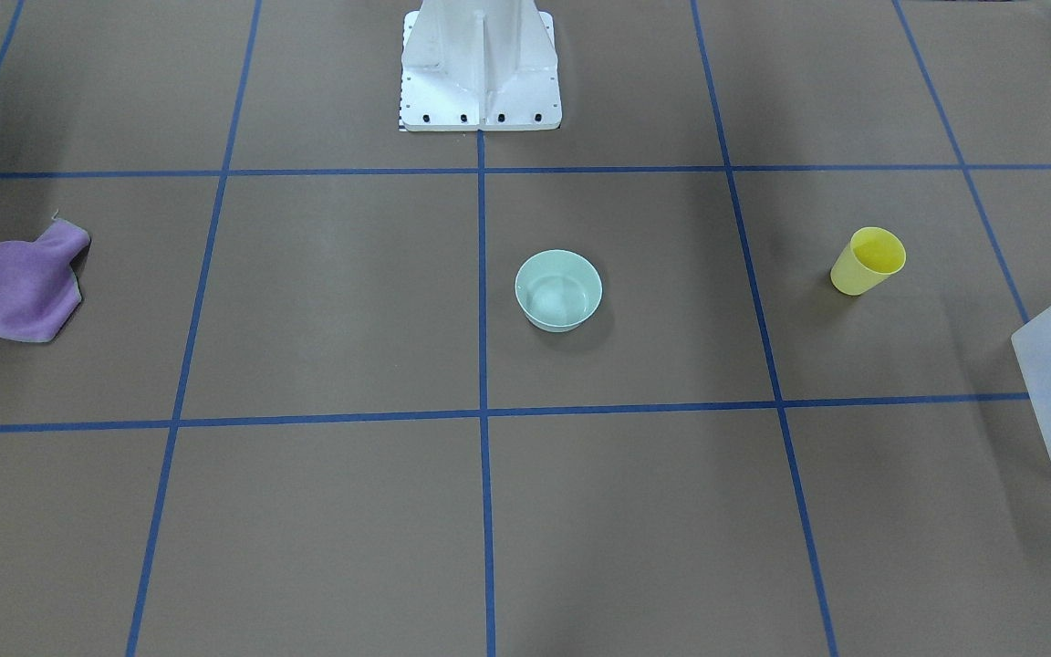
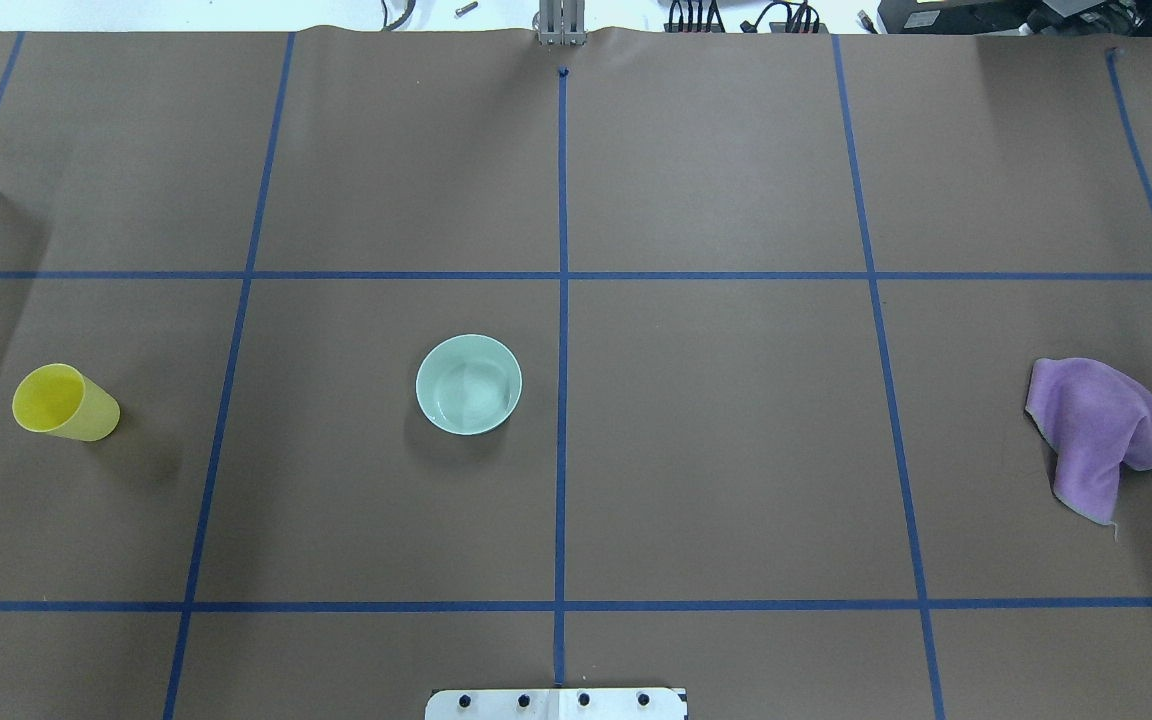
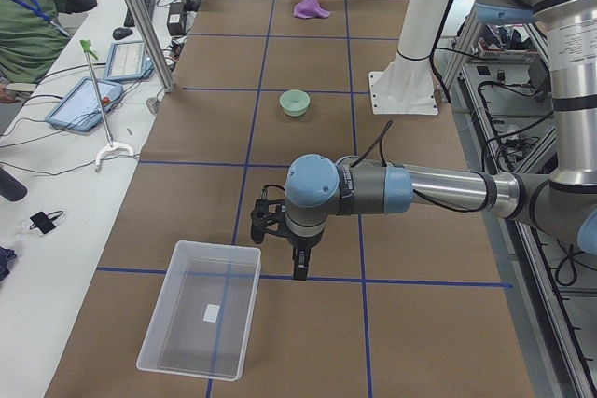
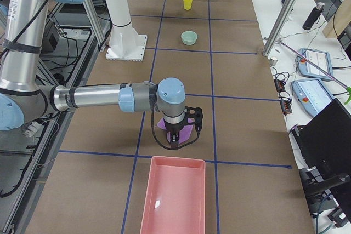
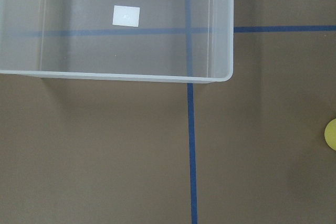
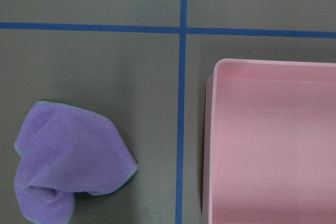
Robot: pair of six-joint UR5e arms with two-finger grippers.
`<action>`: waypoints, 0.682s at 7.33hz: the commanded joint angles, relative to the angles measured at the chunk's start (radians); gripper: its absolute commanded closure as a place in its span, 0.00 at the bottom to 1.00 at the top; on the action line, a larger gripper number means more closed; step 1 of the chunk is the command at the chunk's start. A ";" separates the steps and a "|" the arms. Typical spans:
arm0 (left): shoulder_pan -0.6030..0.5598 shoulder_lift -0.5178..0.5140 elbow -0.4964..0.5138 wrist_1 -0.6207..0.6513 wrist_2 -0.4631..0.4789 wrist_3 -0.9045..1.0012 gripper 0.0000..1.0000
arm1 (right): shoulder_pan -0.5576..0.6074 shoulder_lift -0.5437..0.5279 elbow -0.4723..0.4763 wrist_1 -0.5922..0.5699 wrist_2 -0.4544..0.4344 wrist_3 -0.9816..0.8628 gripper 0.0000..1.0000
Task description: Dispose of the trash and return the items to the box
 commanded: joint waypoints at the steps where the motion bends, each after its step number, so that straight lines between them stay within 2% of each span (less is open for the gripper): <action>1: 0.001 0.000 -0.017 0.000 0.002 0.000 0.01 | 0.000 0.000 0.000 0.004 0.000 0.000 0.00; 4: 0.003 -0.029 -0.022 -0.003 0.002 0.000 0.01 | 0.000 0.000 0.005 0.006 0.004 0.000 0.00; 5: 0.003 -0.040 -0.027 -0.026 -0.003 0.000 0.01 | 0.000 0.000 0.002 0.059 0.004 0.001 0.00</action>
